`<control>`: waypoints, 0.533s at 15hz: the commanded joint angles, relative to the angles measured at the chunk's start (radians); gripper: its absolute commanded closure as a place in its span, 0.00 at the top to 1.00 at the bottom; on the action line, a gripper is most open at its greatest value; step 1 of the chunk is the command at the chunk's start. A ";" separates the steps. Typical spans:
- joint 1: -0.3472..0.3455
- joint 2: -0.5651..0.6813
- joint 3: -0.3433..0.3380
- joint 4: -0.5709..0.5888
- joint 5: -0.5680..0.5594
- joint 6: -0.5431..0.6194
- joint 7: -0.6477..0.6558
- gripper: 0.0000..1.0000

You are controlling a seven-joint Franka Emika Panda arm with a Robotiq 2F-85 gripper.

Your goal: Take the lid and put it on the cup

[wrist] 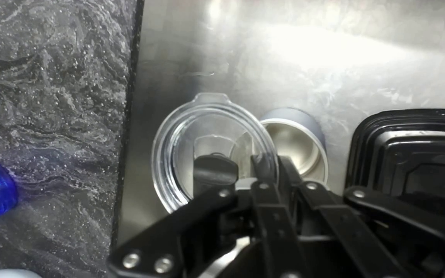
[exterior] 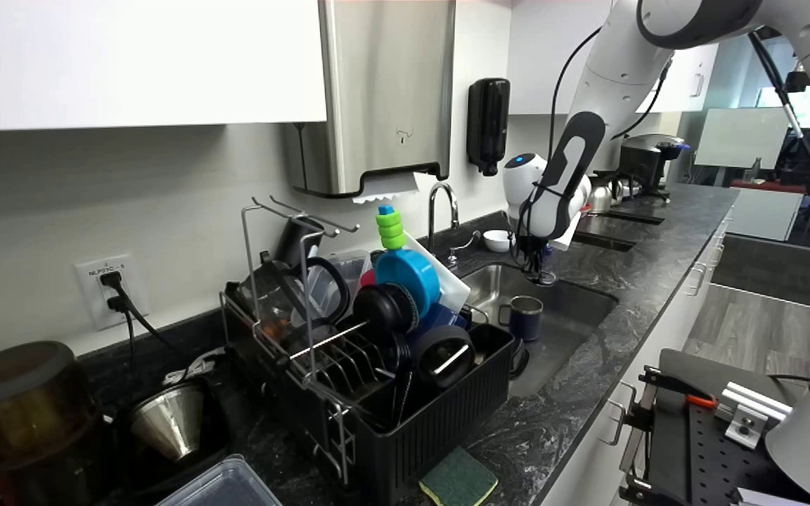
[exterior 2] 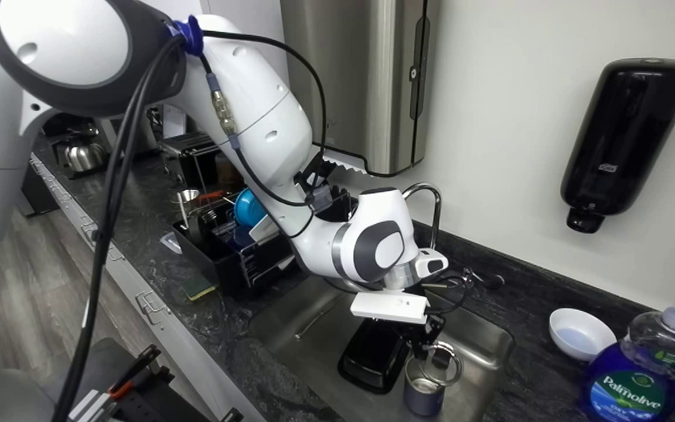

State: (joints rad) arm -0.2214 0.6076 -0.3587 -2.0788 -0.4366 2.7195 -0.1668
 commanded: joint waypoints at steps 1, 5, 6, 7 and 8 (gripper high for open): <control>0.015 0.002 -0.001 0.016 -0.008 0.003 0.010 0.03; 0.057 0.016 -0.012 0.045 -0.026 -0.004 0.037 0.03; 0.060 0.022 -0.008 0.051 -0.025 -0.008 0.036 0.03; 0.061 0.027 -0.004 0.055 -0.023 -0.009 0.035 0.03; 0.062 0.032 -0.001 0.055 -0.021 -0.009 0.031 0.03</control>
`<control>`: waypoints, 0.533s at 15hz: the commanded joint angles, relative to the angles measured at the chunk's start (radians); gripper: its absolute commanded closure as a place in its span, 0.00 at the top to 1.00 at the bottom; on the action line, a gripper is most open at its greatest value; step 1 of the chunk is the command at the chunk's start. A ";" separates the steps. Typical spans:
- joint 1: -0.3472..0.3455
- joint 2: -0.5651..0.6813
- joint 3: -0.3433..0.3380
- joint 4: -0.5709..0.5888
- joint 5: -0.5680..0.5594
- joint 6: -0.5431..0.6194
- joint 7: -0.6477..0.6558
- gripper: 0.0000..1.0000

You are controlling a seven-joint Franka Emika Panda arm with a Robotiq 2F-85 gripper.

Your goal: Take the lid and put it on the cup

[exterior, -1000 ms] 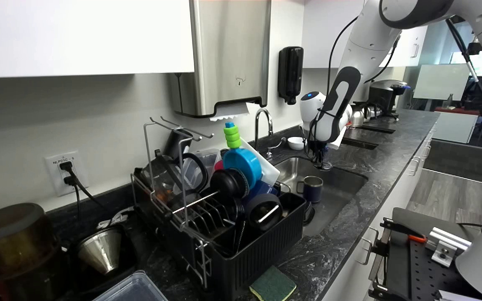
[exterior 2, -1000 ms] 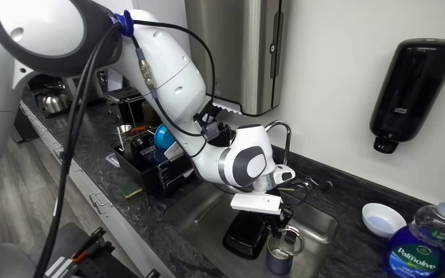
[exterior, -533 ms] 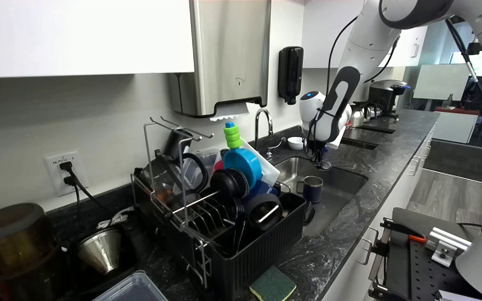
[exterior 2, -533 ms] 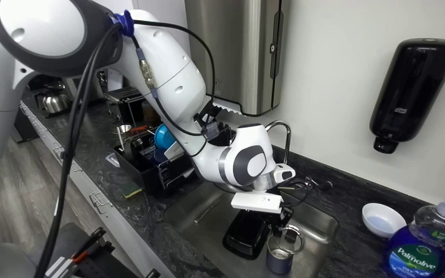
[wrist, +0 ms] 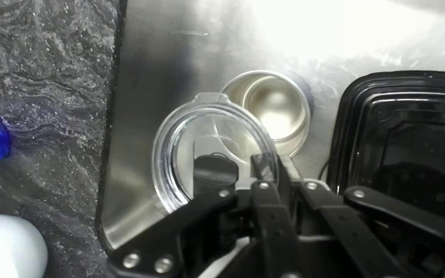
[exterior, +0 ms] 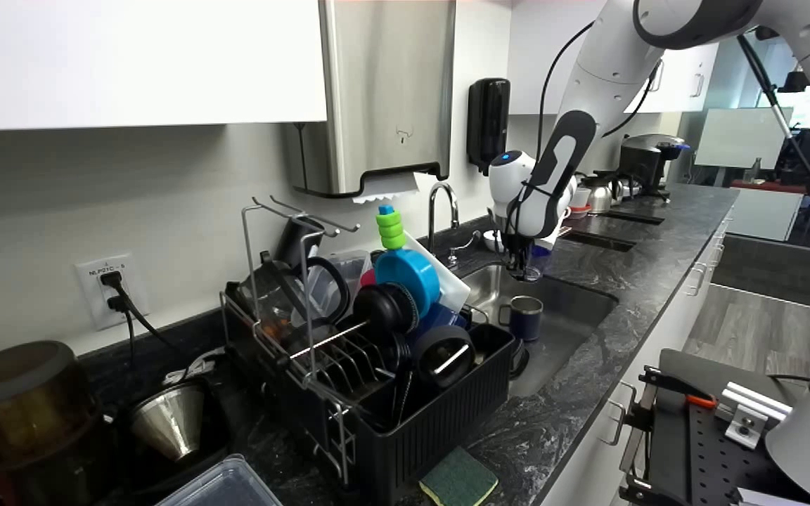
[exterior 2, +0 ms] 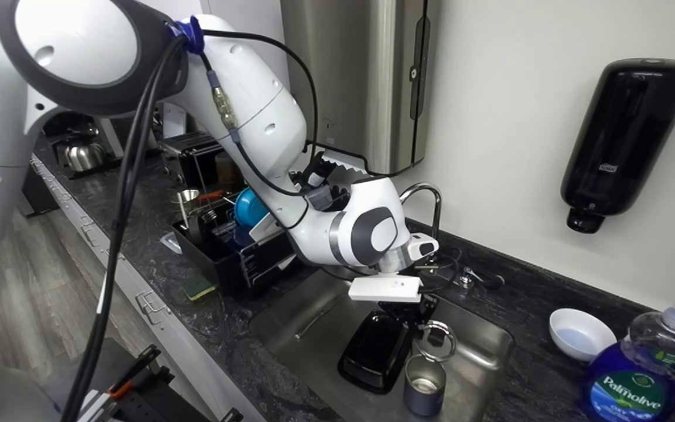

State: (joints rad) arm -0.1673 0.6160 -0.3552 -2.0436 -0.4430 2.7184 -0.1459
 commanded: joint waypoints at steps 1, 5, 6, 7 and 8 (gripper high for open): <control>0.008 0.029 -0.005 0.021 -0.014 -0.009 0.009 0.03; 0.002 0.041 -0.002 0.004 -0.009 -0.014 -0.002 0.03; 0.003 0.047 -0.003 0.003 -0.010 -0.013 -0.001 0.03; 0.004 0.054 -0.001 0.003 -0.008 -0.014 -0.002 0.03; 0.007 0.060 -0.002 0.004 -0.009 -0.014 0.001 0.03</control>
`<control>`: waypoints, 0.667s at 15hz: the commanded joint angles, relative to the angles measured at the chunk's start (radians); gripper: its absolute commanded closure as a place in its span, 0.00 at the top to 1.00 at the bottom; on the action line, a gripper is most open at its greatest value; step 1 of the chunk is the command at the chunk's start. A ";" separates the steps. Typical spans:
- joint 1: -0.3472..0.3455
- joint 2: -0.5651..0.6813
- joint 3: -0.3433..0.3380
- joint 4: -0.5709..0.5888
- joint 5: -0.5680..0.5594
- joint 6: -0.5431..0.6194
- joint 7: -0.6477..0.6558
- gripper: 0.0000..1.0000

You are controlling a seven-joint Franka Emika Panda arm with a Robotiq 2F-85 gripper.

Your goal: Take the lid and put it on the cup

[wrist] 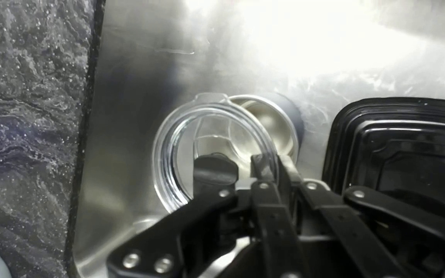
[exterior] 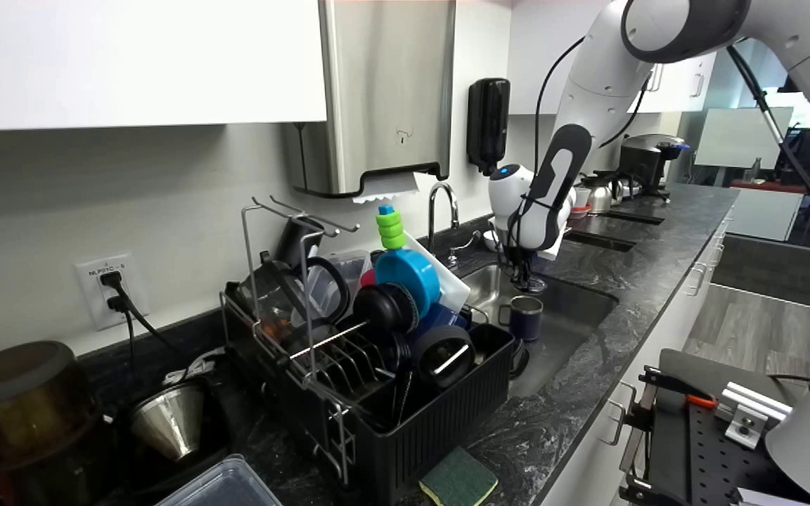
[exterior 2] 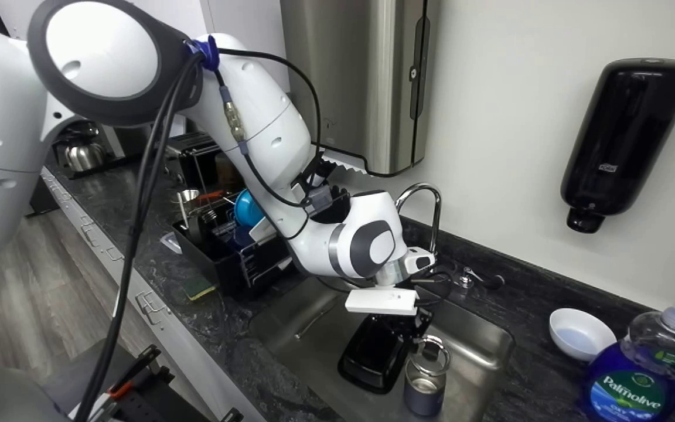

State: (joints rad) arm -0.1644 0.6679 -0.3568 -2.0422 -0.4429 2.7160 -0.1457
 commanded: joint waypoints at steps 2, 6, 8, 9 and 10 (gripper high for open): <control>0.009 0.018 0.003 0.004 -0.010 -0.012 -0.001 0.03; 0.016 0.037 0.008 0.009 -0.009 -0.013 -0.003 0.03; 0.017 0.039 0.010 0.010 -0.008 -0.013 -0.004 0.03; 0.017 0.040 0.011 0.010 -0.008 -0.012 -0.005 0.03; 0.016 0.040 0.012 0.011 -0.007 -0.012 -0.006 0.03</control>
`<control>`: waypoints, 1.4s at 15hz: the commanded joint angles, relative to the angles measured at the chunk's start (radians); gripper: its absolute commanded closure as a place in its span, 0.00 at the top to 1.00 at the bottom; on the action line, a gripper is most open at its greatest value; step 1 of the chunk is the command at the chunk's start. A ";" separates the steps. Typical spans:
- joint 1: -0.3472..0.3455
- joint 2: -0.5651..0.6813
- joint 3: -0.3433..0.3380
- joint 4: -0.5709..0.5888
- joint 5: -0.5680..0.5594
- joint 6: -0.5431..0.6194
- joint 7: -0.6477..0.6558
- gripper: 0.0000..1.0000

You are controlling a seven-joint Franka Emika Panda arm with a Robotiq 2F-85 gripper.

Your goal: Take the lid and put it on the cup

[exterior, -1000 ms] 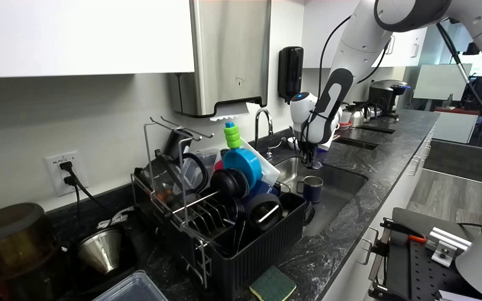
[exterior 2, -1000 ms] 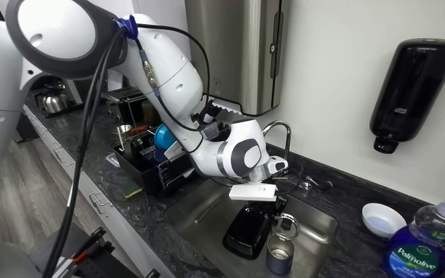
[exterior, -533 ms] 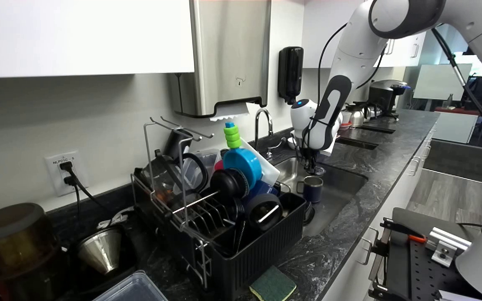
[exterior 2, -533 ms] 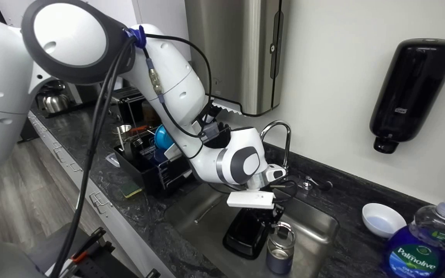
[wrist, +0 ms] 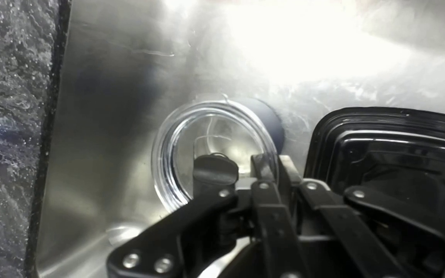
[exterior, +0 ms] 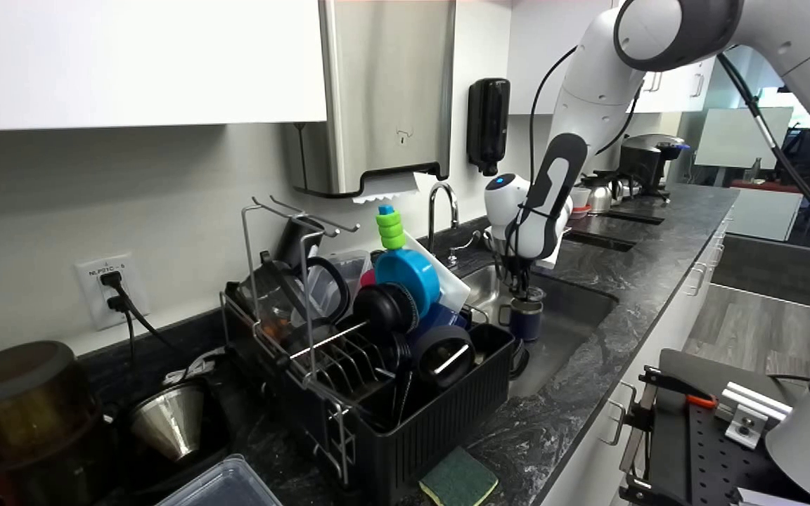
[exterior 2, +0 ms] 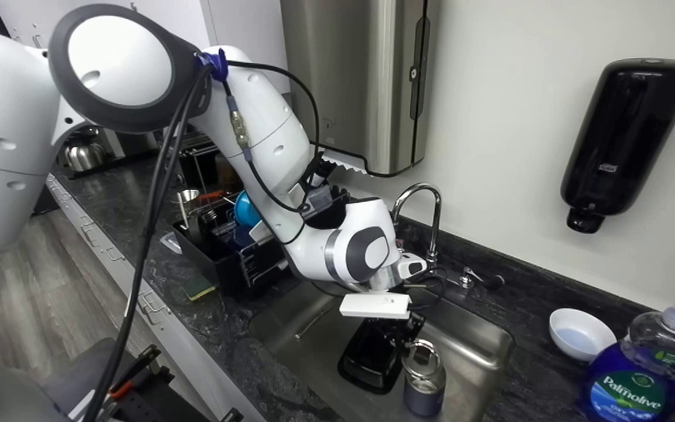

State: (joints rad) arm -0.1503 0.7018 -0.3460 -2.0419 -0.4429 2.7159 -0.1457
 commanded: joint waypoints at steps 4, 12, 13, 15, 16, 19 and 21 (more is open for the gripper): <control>0.003 0.016 -0.002 0.017 -0.010 -0.007 -0.005 0.03; 0.004 0.048 -0.009 0.044 -0.018 -0.001 -0.010 0.03; 0.004 0.052 -0.009 0.048 -0.018 -0.001 -0.011 0.03; 0.002 0.059 -0.009 0.053 -0.019 0.001 -0.014 0.03; 0.002 0.060 -0.010 0.055 -0.019 0.002 -0.015 0.03; 0.001 0.061 -0.013 0.055 -0.021 0.009 -0.015 0.03; 0.001 0.062 -0.017 0.053 -0.023 0.014 -0.012 0.03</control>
State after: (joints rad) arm -0.1503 0.7498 -0.3538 -2.0004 -0.4472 2.7172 -0.1513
